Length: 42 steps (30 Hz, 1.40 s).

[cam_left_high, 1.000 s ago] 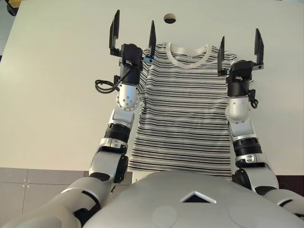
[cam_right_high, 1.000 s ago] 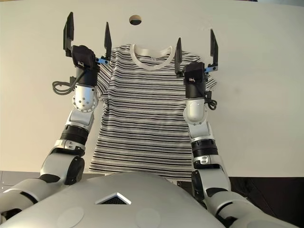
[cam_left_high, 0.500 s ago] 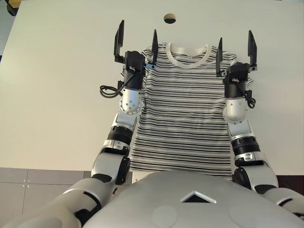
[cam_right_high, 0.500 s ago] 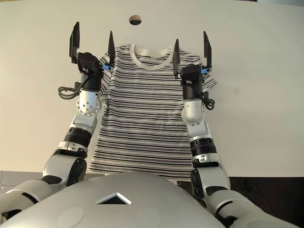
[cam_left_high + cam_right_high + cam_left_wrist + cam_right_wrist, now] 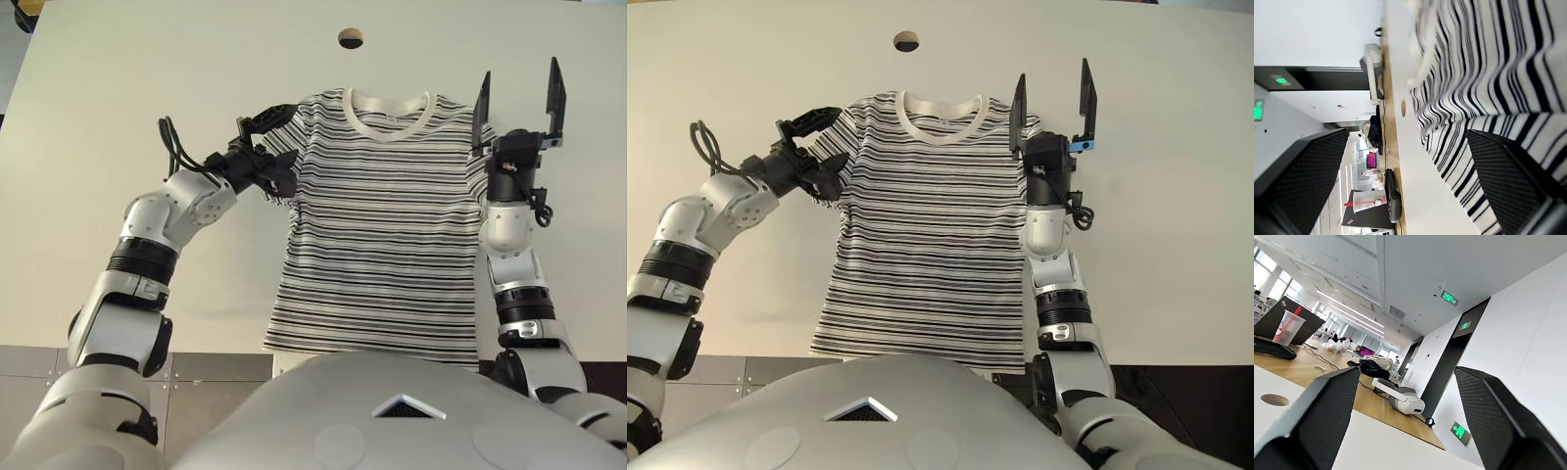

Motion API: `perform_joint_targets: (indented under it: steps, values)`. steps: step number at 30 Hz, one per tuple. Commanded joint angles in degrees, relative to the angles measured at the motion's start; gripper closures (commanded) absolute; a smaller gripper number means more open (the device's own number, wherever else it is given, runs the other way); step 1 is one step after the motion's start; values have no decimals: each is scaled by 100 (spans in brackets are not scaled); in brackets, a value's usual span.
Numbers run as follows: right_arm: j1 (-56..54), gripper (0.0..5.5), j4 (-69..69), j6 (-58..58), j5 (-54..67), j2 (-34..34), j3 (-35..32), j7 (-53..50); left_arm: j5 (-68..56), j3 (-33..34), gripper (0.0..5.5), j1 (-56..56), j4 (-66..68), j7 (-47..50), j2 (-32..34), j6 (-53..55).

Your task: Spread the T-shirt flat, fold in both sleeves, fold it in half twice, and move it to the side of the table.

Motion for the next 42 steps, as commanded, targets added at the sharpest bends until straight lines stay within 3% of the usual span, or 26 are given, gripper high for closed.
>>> perform_joint_targets:
  steps: [1, 9, 20, 25, 30, 35, 42]
  values:
    - [128, 195, -54, 82, -244, -148, -2, -99, 0, -109, 107, -22, 15, 16, 188, 146]
    - [226, 195, -167, 130, -819, -302, 114, -388, -3, -376, 107, 45, 350, -33, 263, 372]
    - [203, 195, -88, 124, -1269, -351, 449, -612, -239, -176, 107, 28, 184, 613, 430, 798]
    - [217, 195, -86, 104, -1413, -389, 582, -722, -642, 400, 107, 60, -523, 1545, 330, 808]
    - [260, 195, -53, 87, -1465, -434, 678, -820, -626, 1335, 107, 663, -1485, 1957, 728, 1617]
    - [263, 195, -109, 135, -1559, -491, 777, -864, -89, 624, 107, 534, -127, 1466, 965, 1761]
    - [321, 195, -212, 192, -1771, -589, 891, -971, 259, -414, 107, 75, 919, 799, 985, 1095]
